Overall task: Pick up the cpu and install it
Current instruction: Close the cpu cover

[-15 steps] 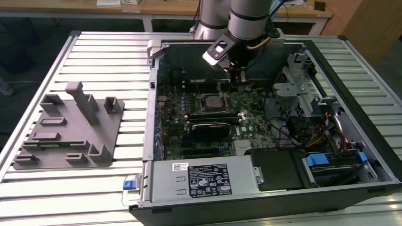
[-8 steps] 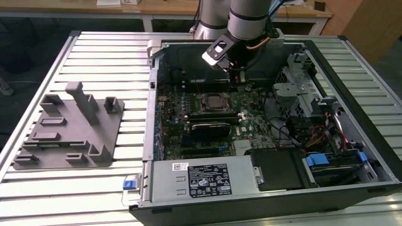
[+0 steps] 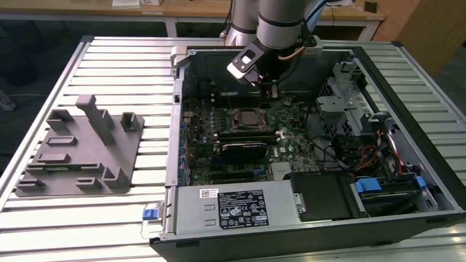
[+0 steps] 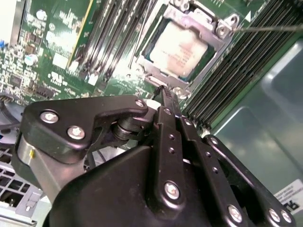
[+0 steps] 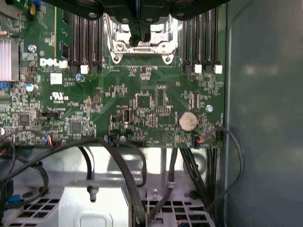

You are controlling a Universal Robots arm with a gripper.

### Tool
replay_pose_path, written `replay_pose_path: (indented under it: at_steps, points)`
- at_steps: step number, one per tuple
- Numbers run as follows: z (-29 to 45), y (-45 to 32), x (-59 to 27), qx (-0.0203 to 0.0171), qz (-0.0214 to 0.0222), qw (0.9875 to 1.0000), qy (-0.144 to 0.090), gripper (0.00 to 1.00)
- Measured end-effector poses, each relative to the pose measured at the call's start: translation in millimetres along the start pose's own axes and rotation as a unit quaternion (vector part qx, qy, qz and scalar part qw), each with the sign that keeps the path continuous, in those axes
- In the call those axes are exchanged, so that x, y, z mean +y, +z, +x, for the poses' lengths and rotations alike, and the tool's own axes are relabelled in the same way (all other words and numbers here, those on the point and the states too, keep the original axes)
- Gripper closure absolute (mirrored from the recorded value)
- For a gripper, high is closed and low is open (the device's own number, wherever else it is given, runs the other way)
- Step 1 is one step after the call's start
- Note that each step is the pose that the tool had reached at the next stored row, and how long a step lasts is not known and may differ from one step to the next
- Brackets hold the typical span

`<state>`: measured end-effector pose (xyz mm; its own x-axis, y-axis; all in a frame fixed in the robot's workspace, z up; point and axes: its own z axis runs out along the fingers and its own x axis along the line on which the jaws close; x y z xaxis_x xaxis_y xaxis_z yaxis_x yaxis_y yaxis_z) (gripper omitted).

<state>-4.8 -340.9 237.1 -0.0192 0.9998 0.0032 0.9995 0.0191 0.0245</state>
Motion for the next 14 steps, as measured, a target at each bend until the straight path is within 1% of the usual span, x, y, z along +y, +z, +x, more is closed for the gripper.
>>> replay_pose_path:
  at_steps: [3,8,14]
  points:
    - [-1.4,1.1,-5.0,0.0000,0.0000,1.0000,0.000,0.89]
    - [-2.5,2.7,-15.8,0.0000,0.0000,1.0000,0.000,0.89]
    - [-2.5,6.6,-20.2,0.0000,0.0000,1.0000,0.000,0.89]
